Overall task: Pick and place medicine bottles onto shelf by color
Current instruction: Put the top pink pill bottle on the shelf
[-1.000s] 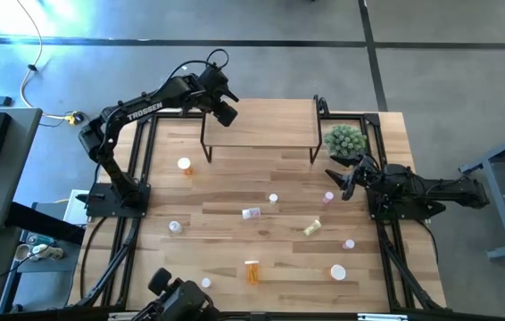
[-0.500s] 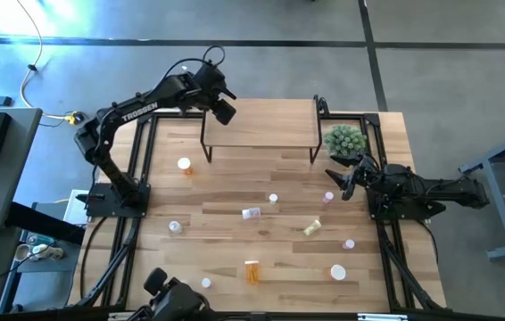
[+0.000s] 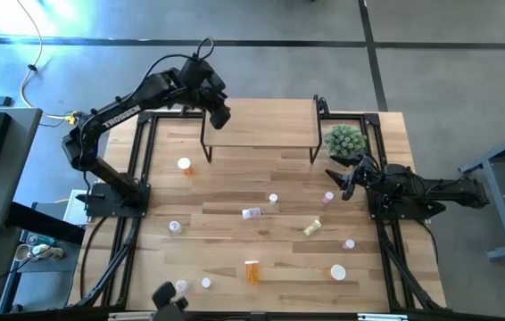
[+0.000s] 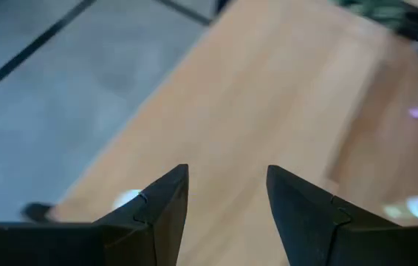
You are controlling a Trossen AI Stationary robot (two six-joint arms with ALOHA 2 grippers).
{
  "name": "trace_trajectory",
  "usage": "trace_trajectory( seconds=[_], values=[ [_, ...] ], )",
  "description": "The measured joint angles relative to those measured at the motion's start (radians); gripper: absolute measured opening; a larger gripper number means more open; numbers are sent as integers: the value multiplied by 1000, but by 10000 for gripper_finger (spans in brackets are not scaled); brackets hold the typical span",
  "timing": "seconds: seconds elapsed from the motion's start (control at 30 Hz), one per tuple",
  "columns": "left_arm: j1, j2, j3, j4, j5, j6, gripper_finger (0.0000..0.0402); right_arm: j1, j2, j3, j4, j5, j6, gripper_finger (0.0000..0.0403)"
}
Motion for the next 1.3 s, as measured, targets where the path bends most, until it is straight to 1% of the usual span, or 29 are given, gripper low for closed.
trace_trajectory(
  seconds=[0.07, 0.27, 0.47, 0.7, 0.83, 0.93, 1.17, 1.3],
  values=[
    [-31, -23, -47, 37, 16, 4, 175, 0, 0, 0, 0, 0, 0, 264],
    [-156, -109, -201, 165, 17, 3, 175, 0, 0, 0, 0, 0, 0, 264],
    [-273, -197, -338, 276, 10, -49, 175, 0, 0, 0, 0, 0, 0, 264],
    [-402, -278, -575, 485, 3, -132, 175, 0, 0, 0, 0, 0, 0, 264],
    [-480, -292, -711, 643, -6, -191, 174, 0, 0, 0, 0, 0, 0, 264],
    [-534, -295, -785, 754, -9, -219, 174, 0, 0, 0, 0, 0, 0, 264],
    [-668, -297, -898, 931, -19, -265, 174, 0, 0, 0, 0, 0, 0, 264],
    [-751, -297, -948, 1013, -89, -289, 174, 0, 0, 0, 0, 0, 0, 264]
  ],
)
